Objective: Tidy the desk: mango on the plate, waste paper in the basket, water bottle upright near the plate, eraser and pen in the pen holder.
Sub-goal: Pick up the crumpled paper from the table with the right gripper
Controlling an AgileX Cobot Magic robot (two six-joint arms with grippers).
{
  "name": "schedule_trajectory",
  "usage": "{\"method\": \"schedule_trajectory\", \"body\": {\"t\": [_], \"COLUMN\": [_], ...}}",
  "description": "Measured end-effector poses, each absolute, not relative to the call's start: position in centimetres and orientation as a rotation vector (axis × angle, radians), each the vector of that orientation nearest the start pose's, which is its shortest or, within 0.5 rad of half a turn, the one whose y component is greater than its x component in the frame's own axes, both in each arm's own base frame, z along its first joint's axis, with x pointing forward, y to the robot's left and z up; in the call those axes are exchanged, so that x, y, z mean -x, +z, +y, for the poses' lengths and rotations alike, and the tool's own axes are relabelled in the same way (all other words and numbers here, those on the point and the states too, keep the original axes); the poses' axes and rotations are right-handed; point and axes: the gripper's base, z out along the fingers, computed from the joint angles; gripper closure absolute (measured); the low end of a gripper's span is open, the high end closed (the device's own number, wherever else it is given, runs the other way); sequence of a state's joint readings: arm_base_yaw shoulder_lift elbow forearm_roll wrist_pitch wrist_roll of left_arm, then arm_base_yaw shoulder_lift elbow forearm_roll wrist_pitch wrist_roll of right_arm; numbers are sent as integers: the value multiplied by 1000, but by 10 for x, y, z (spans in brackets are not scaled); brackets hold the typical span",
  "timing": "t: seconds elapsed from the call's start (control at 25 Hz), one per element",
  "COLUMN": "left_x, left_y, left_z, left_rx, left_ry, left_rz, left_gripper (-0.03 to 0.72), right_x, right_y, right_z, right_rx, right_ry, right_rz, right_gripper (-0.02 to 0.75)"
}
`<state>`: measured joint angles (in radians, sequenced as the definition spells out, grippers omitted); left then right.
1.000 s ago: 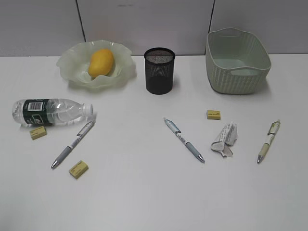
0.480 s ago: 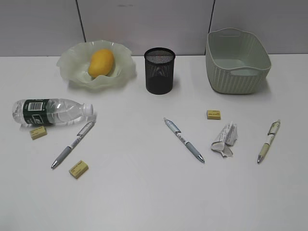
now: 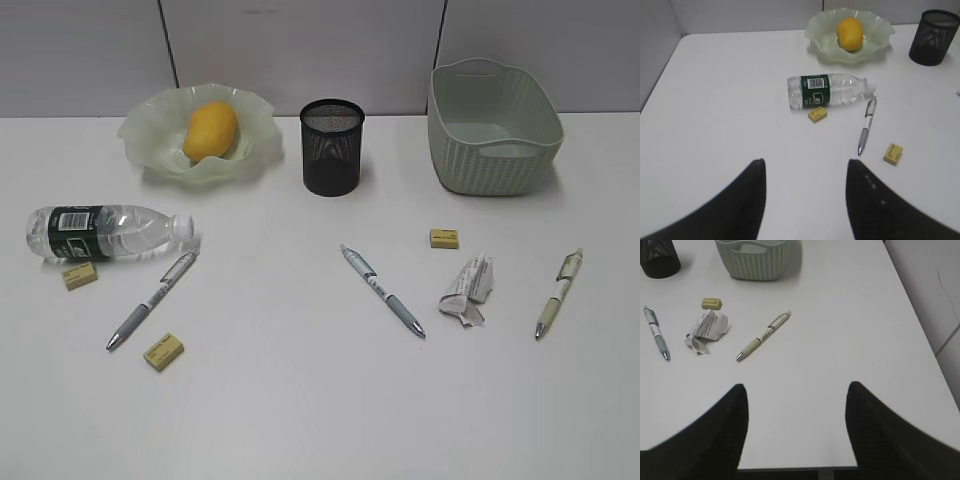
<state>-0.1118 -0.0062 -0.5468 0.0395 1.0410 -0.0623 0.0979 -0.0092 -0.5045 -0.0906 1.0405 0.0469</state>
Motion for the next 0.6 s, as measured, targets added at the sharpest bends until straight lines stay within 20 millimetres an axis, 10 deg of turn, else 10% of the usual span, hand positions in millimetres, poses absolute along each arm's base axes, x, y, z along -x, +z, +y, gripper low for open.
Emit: {"method": "schedule_trajectory", "body": {"t": [0.6], "left_x": [9], "left_y": [284], "left_z": [2], "left_rx": [-98], "left_ry": [-70], "left_rz": [2011], "left_gripper": [350], "right_x": [-28], "right_y": [308], "right_z": [0], "right_rx": [57], "right_ry": [34], "right_rz": [2156], "right_gripper": [247]}}
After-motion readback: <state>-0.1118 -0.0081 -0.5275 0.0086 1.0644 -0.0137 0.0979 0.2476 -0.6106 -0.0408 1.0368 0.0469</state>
